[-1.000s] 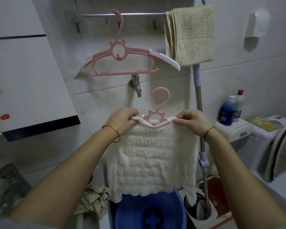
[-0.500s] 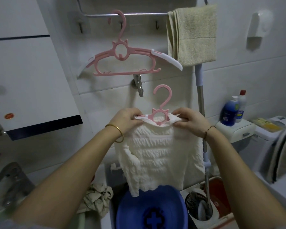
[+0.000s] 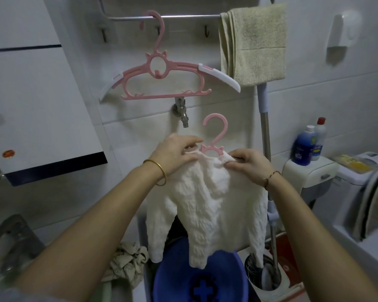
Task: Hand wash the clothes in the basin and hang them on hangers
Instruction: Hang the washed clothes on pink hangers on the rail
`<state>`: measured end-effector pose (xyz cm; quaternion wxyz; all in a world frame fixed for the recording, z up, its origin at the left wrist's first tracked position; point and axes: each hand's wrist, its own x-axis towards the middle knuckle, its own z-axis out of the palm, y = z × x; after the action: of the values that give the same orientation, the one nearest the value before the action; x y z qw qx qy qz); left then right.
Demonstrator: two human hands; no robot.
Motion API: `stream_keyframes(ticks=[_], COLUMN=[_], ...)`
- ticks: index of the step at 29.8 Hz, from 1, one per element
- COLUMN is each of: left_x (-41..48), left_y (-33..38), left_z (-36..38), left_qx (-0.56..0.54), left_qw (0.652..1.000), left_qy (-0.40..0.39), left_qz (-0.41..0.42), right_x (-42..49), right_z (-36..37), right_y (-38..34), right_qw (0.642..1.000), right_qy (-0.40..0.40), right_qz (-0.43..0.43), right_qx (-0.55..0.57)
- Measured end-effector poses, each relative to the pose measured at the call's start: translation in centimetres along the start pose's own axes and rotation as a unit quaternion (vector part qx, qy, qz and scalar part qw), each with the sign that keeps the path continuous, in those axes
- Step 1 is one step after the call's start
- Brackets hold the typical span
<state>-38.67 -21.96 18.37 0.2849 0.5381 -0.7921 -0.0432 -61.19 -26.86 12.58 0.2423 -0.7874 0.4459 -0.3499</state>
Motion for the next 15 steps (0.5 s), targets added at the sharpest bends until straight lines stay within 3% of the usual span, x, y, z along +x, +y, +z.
stream_keyframes(ticks=[4,7,9,15], left_x=[-0.1,-0.9,-1.4,-1.4], left_y=[-2.7,-3.9,-4.0,-4.8], left_z=[0.0,0.2,0.3,-0.3], left_qx=[0.142,0.073,0.011,0.005], left_qw=[0.979,0.975,0.976,0.981], left_qy=[-0.054,-0.049,-0.003,0.079], left_qz=[-0.134,-0.206,-0.219,-0.178], right_x=[-0.3,-0.1,-0.1,0.1], right_z=[-0.3,-0.6,-0.7,-1.1], right_y=[0.2,0.5,0.7,1.1], right_qw=[0.999,0.998,0.997,0.999], right_qy=[0.042,0.062,0.07,0.044], right_qz=[-0.014,-0.007,-0.001,0.021], right_qx=[0.018,0.027,0.037,0.006])
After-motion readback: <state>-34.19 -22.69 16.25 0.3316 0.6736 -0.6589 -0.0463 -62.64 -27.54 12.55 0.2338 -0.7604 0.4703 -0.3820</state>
